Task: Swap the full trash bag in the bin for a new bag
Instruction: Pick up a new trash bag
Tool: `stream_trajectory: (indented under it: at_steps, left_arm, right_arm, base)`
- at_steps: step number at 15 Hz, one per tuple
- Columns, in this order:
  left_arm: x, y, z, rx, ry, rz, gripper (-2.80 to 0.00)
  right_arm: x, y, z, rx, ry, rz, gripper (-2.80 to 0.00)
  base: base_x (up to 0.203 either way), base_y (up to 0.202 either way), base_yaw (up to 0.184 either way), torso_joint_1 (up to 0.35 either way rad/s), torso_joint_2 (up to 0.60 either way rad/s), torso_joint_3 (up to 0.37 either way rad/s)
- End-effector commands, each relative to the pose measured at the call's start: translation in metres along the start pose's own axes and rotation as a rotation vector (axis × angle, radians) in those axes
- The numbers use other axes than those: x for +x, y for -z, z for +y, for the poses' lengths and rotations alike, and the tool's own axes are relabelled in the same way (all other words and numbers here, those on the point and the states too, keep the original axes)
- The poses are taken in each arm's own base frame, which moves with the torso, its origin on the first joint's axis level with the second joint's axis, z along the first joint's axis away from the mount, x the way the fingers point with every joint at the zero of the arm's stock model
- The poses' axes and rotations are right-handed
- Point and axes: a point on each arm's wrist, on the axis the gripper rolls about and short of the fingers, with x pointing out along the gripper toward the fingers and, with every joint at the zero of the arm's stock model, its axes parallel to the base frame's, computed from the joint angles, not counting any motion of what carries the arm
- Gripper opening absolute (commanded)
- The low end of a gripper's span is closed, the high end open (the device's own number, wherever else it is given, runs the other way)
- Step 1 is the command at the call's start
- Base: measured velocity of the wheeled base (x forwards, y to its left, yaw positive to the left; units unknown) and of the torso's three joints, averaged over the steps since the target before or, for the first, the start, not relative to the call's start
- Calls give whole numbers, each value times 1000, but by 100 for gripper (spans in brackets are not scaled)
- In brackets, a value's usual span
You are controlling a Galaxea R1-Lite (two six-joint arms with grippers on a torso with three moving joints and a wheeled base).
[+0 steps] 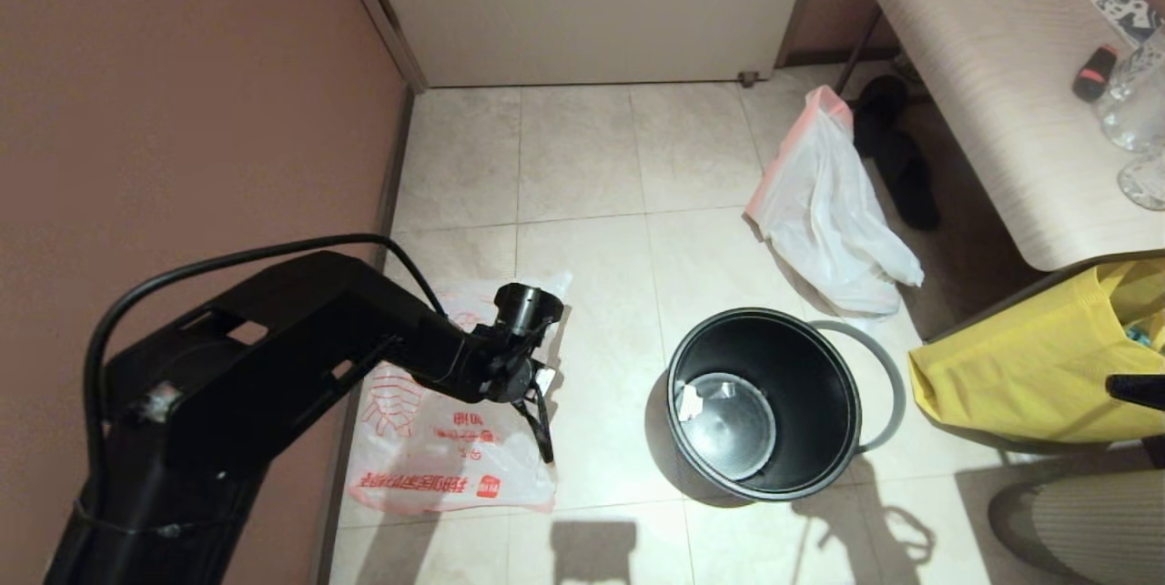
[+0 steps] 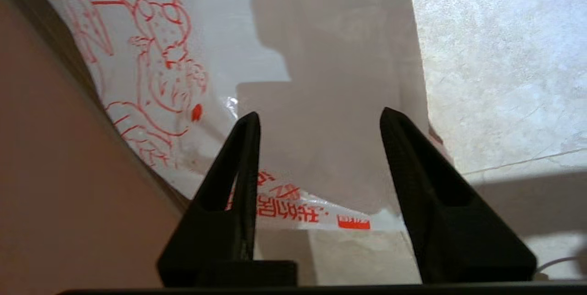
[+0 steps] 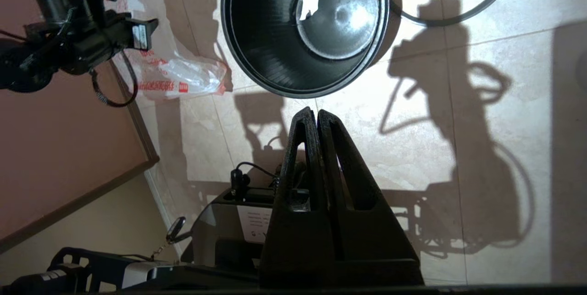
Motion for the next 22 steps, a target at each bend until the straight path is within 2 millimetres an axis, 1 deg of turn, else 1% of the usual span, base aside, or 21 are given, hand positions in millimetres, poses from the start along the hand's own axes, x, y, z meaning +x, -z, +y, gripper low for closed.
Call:
stream_trajectory:
  at_steps: [1, 5, 7, 8, 9, 10, 11, 13, 15, 16, 18, 19, 20, 22]
  left_arm:
    - [15, 6, -13, 17, 9, 19, 0]
    - [-4, -1, -37, 26, 62, -22, 0]
    - [-3, -1, -45, 35, 69, -26, 0]
    - [4, 5, -49, 51, 65, -9, 0]
    - [15, 12, -50, 70, 49, 13, 0]
    - [28, 17, -48, 80, 22, 33, 0]
    - [38, 18, -44, 78, -1, 39, 0]
    - [55, 15, -41, 72, -29, 34, 0]
    - [73, 10, -28, 93, -102, 29, 0]
    - [77, 6, -20, 78, -130, 15, 0]
    - [79, -5, -5, 58, -222, -41, 0]
    - [84, -4, -1, 71, -245, -38, 0]
    - [93, 0, -1, 75, -260, -27, 0]
    - [105, -2, -2, 63, -307, -25, 0]
  right_arm:
    - [9, -1, 0, 2, 6, 35, -280]
    - [15, -1, 2, -7, -13, 34, -280]
    - [19, -2, 2, -7, -11, 40, -280]
    - [20, -2, 2, -6, -9, 44, -280]
    - [22, -3, 2, -6, -10, 46, -280]
    - [22, -2, 2, -5, -13, 49, -280]
    - [24, -2, 2, -5, -14, 58, -280]
    - [30, -3, 2, -4, -23, 65, -280]
    - [38, -5, 3, -7, -39, 53, -280]
    - [41, -6, 3, -6, -42, 57, -280]
    - [46, -7, 4, -8, -50, 65, -280]
    - [48, -7, 6, -12, -65, 69, -280]
    - [50, -8, 7, -17, -77, 71, -280]
    - [53, -8, 12, 1, -100, 72, -280]
  base:
    - [0, 0, 0, 0, 0, 0]
    - [0, 0, 0, 0, 0, 0]
    - [0, 0, 0, 0, 0, 0]
    - [0, 0, 0, 0, 0, 0]
    - [0, 0, 0, 0, 0, 0]
    - [0, 0, 0, 0, 0, 0]
    - [0, 0, 0, 0, 0, 0]
    - [0, 0, 0, 0, 0, 0]
    - [0, 0, 0, 0, 0, 0]
    - [0, 0, 0, 0, 0, 0]
    - [0, 0, 0, 0, 0, 0]
    - [0, 0, 0, 0, 0, 0]
    - [0, 0, 0, 0, 0, 0]
    - [0, 0, 0, 0, 0, 0]
